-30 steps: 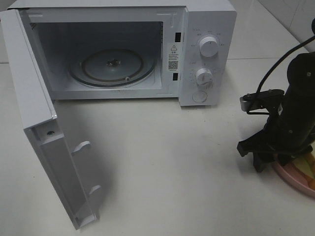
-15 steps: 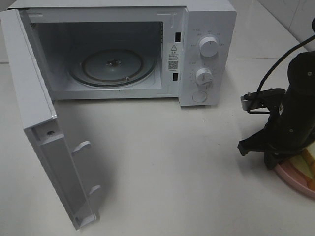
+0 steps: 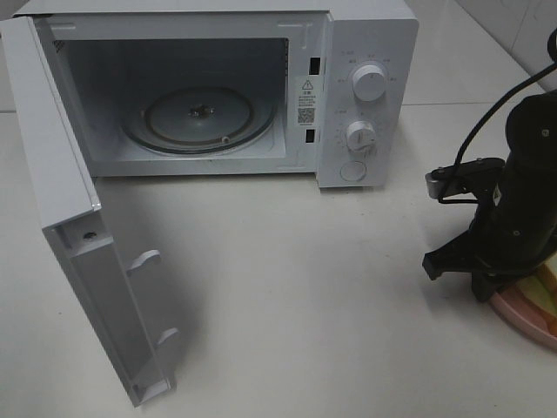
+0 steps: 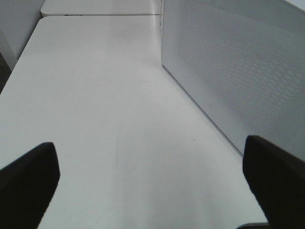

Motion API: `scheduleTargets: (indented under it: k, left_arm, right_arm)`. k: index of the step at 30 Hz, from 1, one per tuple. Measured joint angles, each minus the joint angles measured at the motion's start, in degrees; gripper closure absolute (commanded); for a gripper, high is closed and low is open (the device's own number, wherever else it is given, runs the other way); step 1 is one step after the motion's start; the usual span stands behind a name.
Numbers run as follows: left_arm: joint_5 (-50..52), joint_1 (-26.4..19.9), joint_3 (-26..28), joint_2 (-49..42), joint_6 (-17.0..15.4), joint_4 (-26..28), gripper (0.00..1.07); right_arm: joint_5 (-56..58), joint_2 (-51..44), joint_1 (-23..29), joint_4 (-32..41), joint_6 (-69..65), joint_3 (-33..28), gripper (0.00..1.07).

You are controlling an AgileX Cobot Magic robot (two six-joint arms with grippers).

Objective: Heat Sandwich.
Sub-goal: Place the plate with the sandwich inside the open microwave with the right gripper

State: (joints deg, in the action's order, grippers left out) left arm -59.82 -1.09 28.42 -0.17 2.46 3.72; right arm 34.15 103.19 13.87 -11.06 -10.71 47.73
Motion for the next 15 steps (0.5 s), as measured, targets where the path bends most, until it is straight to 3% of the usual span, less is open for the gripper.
scheduleTargets:
  k: [8,15]
  left_arm:
    - [0.0,0.0,0.0,0.0,0.0,0.0,0.07]
    - [0.0,0.0,0.0,0.0,0.0,0.0,0.07]
  right_arm:
    - [5.8,0.1,4.0,-7.5,-6.4,2.0,1.07]
    - [6.7,-0.7,5.3,-9.3,-7.7,2.2,1.07]
